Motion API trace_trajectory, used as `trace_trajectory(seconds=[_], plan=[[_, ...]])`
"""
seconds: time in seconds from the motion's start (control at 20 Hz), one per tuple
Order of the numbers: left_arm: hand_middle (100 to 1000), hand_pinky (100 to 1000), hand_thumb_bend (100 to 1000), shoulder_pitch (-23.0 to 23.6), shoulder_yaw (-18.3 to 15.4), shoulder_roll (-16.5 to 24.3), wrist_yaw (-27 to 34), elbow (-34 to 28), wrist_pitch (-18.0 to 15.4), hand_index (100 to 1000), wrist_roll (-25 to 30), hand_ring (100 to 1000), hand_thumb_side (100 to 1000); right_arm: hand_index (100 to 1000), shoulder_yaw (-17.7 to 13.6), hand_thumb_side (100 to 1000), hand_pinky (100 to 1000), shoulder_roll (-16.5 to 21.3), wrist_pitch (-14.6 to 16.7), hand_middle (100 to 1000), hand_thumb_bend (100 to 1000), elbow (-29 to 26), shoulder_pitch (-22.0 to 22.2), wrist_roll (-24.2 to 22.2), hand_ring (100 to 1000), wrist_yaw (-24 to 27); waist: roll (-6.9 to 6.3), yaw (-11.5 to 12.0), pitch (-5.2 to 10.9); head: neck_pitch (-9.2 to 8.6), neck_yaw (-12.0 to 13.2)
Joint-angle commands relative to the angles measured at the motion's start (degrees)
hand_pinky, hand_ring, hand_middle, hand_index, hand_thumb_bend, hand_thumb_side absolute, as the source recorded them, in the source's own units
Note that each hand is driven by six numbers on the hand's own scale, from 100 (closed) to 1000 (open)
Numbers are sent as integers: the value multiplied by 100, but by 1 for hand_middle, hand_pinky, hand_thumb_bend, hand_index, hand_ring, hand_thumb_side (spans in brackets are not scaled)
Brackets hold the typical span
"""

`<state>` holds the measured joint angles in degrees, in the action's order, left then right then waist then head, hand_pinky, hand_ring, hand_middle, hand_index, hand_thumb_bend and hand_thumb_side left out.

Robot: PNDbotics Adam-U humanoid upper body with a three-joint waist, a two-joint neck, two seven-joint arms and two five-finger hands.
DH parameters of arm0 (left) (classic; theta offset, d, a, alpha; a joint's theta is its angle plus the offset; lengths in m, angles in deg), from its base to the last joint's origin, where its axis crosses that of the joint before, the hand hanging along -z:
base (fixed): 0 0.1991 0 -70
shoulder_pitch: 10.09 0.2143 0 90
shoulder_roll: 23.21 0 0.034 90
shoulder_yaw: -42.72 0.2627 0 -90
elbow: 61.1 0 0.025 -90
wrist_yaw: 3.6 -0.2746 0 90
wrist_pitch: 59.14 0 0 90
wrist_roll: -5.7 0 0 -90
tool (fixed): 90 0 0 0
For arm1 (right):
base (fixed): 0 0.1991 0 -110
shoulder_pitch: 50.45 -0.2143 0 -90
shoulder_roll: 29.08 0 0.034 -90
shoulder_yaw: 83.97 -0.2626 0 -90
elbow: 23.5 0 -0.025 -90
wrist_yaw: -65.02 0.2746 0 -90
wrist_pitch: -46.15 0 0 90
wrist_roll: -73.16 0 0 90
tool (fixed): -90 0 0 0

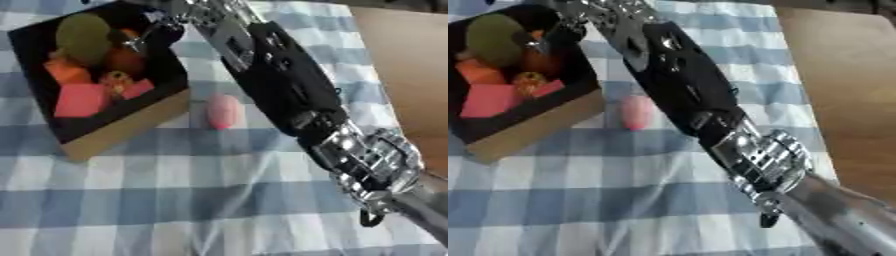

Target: Pick up objects on the table and place them in the box.

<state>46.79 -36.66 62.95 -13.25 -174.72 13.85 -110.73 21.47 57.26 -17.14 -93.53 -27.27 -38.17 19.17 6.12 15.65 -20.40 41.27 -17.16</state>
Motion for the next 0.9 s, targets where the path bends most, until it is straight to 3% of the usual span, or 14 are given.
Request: trace_trajectory(seconds=[0.05,0.3,0.55,0.9], plan=[[746,745,565,-3,-74,153,-26,-98,21,794,-48,885,610,943,60,110,913,566,-159,785,100,-527,48,-78,894,276,22,-39,126,31,125],[747,745,564,90,-125,227,-91,-98,43,794,-122,887,611,937,214,171,911,1445,-291,782,100,-1225,601,-317,898,710,22,-147,161,67,299],[747,744,563,177,-170,292,-152,-98,79,794,-192,888,613,921,213,145,905,2193,-417,765,100,-2194,1259,-498,891,1362,6,-239,169,88,445],[748,745,565,225,-261,313,-233,-98,109,794,-330,889,611,906,180,199,897,2705,-748,756,100,-3205,2036,-693,887,1554,-28,-300,177,102,525]])
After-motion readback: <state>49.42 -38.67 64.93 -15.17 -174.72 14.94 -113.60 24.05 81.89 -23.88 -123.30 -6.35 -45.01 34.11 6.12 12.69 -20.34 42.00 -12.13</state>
